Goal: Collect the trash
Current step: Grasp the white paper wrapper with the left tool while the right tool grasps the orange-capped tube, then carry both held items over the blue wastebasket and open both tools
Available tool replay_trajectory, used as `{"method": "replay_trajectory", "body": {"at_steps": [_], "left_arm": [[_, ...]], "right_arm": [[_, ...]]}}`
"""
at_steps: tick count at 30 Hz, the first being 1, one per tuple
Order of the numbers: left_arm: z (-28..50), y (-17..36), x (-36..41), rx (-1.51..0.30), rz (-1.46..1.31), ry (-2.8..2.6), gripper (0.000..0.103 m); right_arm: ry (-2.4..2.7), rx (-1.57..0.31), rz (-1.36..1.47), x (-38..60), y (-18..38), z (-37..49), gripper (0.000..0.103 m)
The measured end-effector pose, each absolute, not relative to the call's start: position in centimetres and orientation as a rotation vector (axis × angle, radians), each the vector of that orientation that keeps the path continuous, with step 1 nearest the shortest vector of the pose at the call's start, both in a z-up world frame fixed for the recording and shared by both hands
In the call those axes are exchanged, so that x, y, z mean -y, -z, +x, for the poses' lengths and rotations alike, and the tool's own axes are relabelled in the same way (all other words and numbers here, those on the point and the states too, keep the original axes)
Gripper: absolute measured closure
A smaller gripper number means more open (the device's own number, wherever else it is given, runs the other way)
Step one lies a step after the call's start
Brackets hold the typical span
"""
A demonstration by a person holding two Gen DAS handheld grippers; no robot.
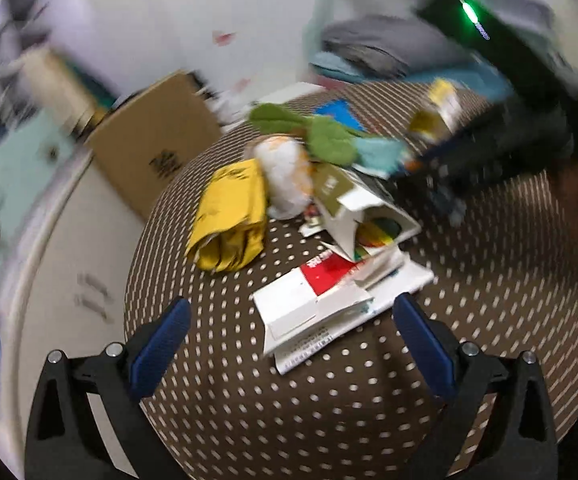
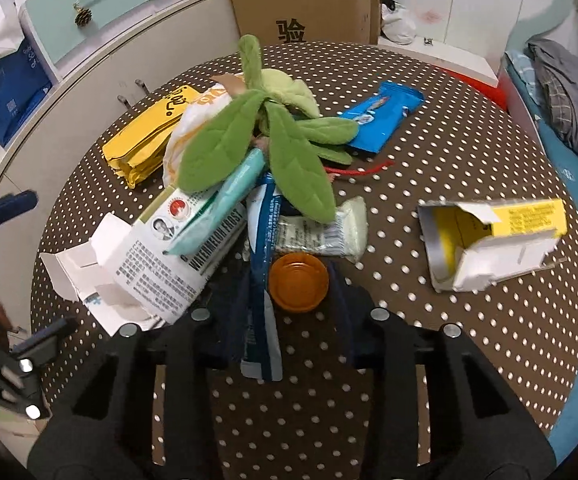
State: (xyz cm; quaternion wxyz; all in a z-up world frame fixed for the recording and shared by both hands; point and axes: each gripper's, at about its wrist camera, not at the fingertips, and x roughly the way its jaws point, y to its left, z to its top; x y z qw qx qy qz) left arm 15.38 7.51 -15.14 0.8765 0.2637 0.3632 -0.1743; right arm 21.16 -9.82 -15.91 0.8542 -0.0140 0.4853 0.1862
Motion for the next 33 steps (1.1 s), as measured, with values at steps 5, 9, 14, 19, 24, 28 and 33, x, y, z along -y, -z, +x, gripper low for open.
{"method": "replay_trajectory", "body": {"at_steps": [5, 9, 14, 19, 24, 28, 33], "left_arm": [[16.4, 16.5, -6.0, -0.744, 0.707, 0.522, 0.005], [17.3, 17.0, -4.8, -0.806, 0.719, 0.617, 0.048], [16.9, 17.1, -4.3, -0.833, 0.687, 0.621, 0.071], [15.5, 16.9, -5.8, -0.859, 0.605, 0.555, 0.076], [14.0, 16.3, -6.7, -0.874, 0.528, 0.511, 0.08], [13.2, 16.0, -6.9, -0.892, 0.454, 0.474, 0.082], [13.2, 15.0, -7.0, -0.911, 0.349, 0.444, 0.092]], "right_arm": [[-0.39, -1.035, 0.019, 11.5, 15.9, 19.9, 0.064], [-0.386, -1.031, 0.028, 12.3, 15.6, 19.1, 0.061], [-0.384, -1.024, 0.026, 12.8, 15.7, 18.9, 0.057], [-0.378, -0.988, 0.025, 14.2, 15.0, 18.5, 0.055], [-0.419, -1.026, -0.067, 13.7, 16.4, 18.6, 0.056], [-0.441, -0.988, -0.133, 12.6, 16.8, 18.4, 0.057], [-0.477, -0.969, -0.171, 12.0, 16.9, 18.3, 0.086]]}}
